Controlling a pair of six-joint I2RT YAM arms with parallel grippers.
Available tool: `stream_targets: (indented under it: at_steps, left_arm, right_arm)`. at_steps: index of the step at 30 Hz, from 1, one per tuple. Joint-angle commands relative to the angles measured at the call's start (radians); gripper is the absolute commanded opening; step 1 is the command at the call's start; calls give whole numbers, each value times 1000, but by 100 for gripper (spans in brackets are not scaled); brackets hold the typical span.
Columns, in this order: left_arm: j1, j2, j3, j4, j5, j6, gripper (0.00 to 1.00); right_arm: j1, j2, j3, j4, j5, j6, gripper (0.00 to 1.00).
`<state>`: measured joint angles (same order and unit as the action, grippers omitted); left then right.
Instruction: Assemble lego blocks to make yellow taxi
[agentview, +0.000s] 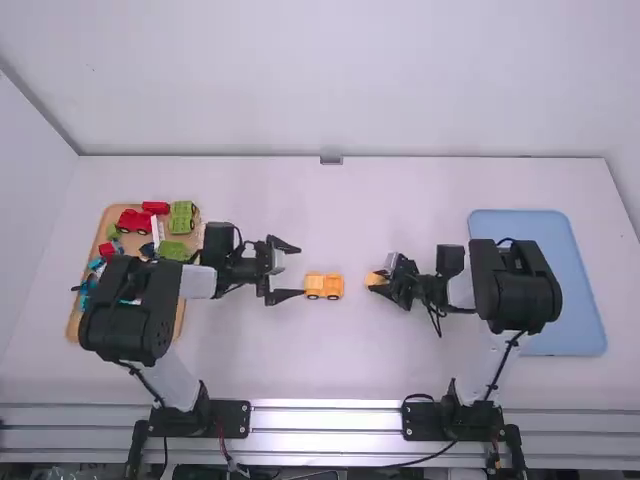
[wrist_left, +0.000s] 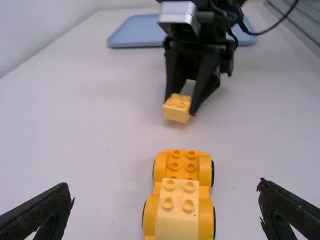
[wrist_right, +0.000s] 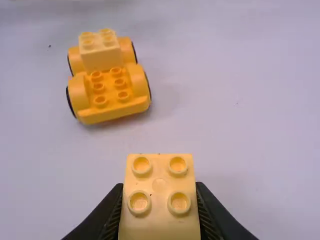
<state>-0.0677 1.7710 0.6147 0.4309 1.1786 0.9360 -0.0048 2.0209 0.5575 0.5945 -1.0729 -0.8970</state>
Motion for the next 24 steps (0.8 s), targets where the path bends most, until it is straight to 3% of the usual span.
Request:
stream_targets:
  at_steps: [1,6,12,18,21,24]
  left_arm:
    - [-35,6,-15,12,-48,3,99]
    - [-67,15,-6,11,-72,3,99]
    - [-78,110,37,8,-69,37,99]
    - [-89,201,77,9,-17,79,99]
    - [-115,242,105,8,-98,63,99]
    - [-135,275,128,9,-79,69,99]
  right_arm:
    - [17,-35,22,-5,-29,46,12]
    - [56,-126,46,-100,-9,35,11]
    - [121,-223,122,-385,12,-166,9]
    - [194,-206,204,-554,53,-254,5]
    - [233,-182,232,-573,63,-262,4]
    - [251,-161,248,-574,105,-250,5]
